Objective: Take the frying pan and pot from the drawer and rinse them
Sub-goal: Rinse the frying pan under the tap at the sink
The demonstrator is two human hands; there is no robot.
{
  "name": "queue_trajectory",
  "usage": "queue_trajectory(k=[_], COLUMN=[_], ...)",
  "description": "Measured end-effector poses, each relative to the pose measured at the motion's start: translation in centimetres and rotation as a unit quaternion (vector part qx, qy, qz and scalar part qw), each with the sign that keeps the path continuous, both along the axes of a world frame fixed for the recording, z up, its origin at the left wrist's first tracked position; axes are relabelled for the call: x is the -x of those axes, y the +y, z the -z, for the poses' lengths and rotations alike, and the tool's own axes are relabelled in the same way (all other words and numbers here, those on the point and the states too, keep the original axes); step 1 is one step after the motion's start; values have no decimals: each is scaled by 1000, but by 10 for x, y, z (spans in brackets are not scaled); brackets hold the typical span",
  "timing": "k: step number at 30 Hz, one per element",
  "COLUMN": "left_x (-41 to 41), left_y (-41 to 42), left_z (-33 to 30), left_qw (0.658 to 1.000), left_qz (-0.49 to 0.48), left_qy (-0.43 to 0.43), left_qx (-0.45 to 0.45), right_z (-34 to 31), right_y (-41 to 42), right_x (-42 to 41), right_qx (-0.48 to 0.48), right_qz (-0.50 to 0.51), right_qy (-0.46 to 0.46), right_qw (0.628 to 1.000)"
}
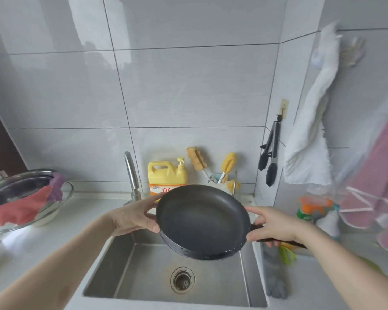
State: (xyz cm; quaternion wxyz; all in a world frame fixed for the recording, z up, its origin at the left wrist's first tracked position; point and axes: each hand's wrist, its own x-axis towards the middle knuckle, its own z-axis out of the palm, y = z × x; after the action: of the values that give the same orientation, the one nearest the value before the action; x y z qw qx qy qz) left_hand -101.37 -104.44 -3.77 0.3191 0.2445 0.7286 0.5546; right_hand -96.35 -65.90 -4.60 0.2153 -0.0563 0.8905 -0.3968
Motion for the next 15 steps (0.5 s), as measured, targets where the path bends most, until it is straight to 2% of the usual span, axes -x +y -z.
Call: queue_trajectory(k=[8,15], left_x=[1,29], left_y=[28,106], left_z=[-6,-10], left_qw=[998,985], left_qz=[31,169], left_qy=[-49,-36], left_qx=[-21,-25], right_z=[-15,-13], right_y=[21,69], right_x=[-44,-97], right_qx=[-7,-10], right_qz=[52,149], right_qy=[4,20], right_qw=[999,989])
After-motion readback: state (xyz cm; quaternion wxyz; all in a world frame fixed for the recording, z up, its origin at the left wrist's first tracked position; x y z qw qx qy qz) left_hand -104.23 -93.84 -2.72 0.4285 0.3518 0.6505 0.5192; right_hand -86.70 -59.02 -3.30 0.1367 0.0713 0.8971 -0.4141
